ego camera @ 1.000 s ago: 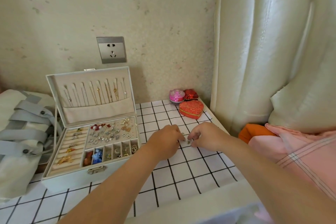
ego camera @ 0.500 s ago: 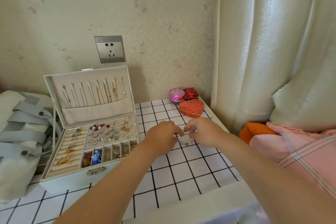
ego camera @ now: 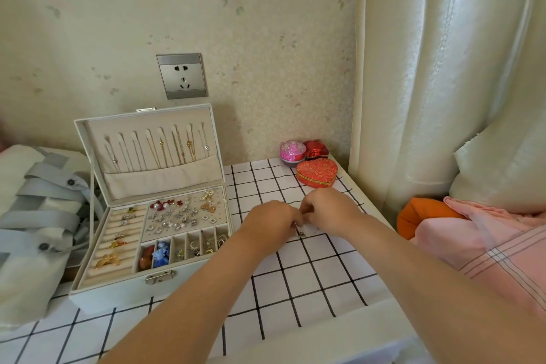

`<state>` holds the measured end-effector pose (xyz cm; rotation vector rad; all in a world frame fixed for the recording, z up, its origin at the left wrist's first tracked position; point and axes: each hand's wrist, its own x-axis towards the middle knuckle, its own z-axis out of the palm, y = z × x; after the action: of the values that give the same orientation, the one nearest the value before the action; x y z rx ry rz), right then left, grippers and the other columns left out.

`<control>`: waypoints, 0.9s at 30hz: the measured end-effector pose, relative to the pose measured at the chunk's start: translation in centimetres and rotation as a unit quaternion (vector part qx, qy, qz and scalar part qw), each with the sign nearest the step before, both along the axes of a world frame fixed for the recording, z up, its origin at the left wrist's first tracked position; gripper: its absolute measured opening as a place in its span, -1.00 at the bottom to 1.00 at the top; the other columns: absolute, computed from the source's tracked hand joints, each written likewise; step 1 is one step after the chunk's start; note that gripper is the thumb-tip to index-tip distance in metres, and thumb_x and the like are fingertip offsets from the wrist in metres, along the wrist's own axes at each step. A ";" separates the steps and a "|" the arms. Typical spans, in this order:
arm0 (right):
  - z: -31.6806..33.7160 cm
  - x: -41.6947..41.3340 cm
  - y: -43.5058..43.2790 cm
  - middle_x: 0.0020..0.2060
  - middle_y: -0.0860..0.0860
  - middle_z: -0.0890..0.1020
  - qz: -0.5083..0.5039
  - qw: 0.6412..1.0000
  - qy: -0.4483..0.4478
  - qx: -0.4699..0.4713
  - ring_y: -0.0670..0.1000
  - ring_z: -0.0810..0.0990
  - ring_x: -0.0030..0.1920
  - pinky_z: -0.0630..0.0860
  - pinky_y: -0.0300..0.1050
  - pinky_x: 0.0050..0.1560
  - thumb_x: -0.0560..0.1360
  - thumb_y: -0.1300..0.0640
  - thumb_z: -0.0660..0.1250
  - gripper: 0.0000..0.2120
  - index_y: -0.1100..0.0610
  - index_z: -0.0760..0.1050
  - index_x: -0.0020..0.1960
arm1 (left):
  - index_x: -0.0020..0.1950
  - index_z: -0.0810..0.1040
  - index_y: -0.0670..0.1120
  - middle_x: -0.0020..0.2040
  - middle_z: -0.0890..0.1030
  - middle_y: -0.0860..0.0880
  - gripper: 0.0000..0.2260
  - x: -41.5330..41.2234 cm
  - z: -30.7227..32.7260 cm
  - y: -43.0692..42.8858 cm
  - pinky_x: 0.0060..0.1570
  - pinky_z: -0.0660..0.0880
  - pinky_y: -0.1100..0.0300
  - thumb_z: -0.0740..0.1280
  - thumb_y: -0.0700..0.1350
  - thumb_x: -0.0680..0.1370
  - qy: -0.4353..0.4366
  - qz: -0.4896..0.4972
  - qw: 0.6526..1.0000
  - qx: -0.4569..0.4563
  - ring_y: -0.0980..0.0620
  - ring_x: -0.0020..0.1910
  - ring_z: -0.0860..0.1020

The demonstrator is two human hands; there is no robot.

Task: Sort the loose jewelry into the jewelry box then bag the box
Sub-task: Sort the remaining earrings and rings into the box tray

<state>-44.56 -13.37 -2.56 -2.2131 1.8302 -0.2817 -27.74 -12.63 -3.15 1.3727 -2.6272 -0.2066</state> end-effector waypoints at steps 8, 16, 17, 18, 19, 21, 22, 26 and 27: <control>0.4 0.4 0.1 -0.02 -0.04 0.69 -0.021 0.999 0.014 0.024 0.02 0.63 0.00 0.58 -0.05 0.01 0.52 0.03 0.42 -0.86 0.01 0.67 0.04 | 0.12 0.67 0.09 0.04 0.60 0.05 -0.81 0.4 0.2 0.2 0.01 0.52 0.09 0.36 0.02 0.55 -0.020 -0.009 0.999 0.033 0.03 0.05 0.54; 0.8 0.6 0.1 0.01 -0.05 0.66 -0.037 0.997 -0.015 0.062 0.01 0.62 0.05 0.58 -0.02 0.11 0.48 0.07 0.47 -0.82 0.05 0.66 0.08 | -0.02 0.67 0.09 0.01 0.60 0.12 -0.90 0.4 0.6 1.0 0.01 0.54 0.09 0.38 -0.03 0.51 -0.006 0.014 0.999 0.045 0.09 0.01 0.55; 0.8 0.7 0.1 0.00 -0.06 0.67 -0.036 0.997 -0.016 0.062 0.01 0.62 0.04 0.59 -0.02 0.11 0.48 0.08 0.47 -0.82 0.04 0.67 0.07 | -0.03 0.67 0.08 0.01 0.60 0.12 -0.91 0.3 0.6 1.0 0.01 0.54 0.09 0.37 -0.04 0.52 -0.006 0.017 0.999 0.046 0.08 0.02 0.55; 0.9 0.7 0.1 -0.01 -0.07 0.68 -0.033 0.997 -0.018 0.064 0.00 0.63 0.03 0.60 -0.02 0.10 0.47 0.09 0.47 -0.84 0.03 0.68 0.05 | -0.03 0.66 0.08 0.02 0.60 0.11 -0.90 0.3 0.6 1.1 0.02 0.54 0.08 0.36 -0.04 0.52 -0.004 0.022 0.999 0.049 0.08 0.03 0.55; 0.9 0.8 0.1 -0.04 -0.08 0.69 -0.028 0.997 -0.021 0.067 -0.01 0.64 0.01 0.61 -0.02 0.08 0.47 0.11 0.45 -0.86 0.02 0.69 0.02 | -0.02 0.66 0.08 0.03 0.60 0.11 -0.90 0.3 0.5 1.1 0.04 0.55 0.07 0.35 -0.04 0.52 -0.001 0.028 0.998 0.053 0.06 0.04 0.56; 1.0 0.9 0.1 -0.08 -0.08 0.71 -0.017 0.997 -0.024 0.071 -0.02 0.64 -0.02 0.62 -0.03 0.04 0.47 0.12 0.40 -0.85 0.00 0.71 -0.01 | 0.05 0.64 0.09 0.04 0.60 0.10 -0.87 0.2 0.6 1.1 0.05 0.54 0.07 0.35 -0.02 0.53 0.002 0.030 0.998 0.060 0.05 0.05 0.55; 1.0 0.8 0.2 -0.07 -0.08 0.71 -0.012 0.997 -0.022 0.070 -0.02 0.64 -0.02 0.62 -0.03 0.03 0.48 0.14 0.38 -0.84 0.00 0.71 -0.01 | 0.08 0.63 0.11 0.03 0.60 0.11 -0.84 0.3 0.6 1.2 0.04 0.53 0.09 0.36 0.00 0.52 0.002 0.025 0.998 0.061 0.06 0.05 0.54; 0.8 0.2 0.0 0.05 -0.04 0.70 0.008 0.998 -0.034 0.062 -0.02 0.64 0.07 0.56 -0.15 0.08 0.53 0.22 0.31 -0.76 0.06 0.70 0.09 | 0.00 0.68 0.13 -0.02 0.61 0.15 -0.88 0.3 0.7 1.1 0.01 0.51 0.13 0.41 0.03 0.48 0.012 0.027 0.998 0.064 0.13 0.02 0.53; 0.9 0.0 0.0 0.09 -0.03 0.69 0.009 0.997 -0.050 0.061 -0.03 0.63 0.10 0.52 -0.21 0.08 0.55 0.23 0.30 -0.75 0.08 0.69 0.12 | -0.03 0.68 0.12 -0.04 0.62 0.16 -0.90 0.3 0.7 1.1 -0.01 0.51 0.15 0.42 0.02 0.48 0.016 0.032 0.997 0.068 0.14 0.01 0.53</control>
<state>-44.54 -13.35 -1.68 -2.0933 1.7273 -0.2646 -27.47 -11.52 -2.48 1.4792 -2.5802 -0.4022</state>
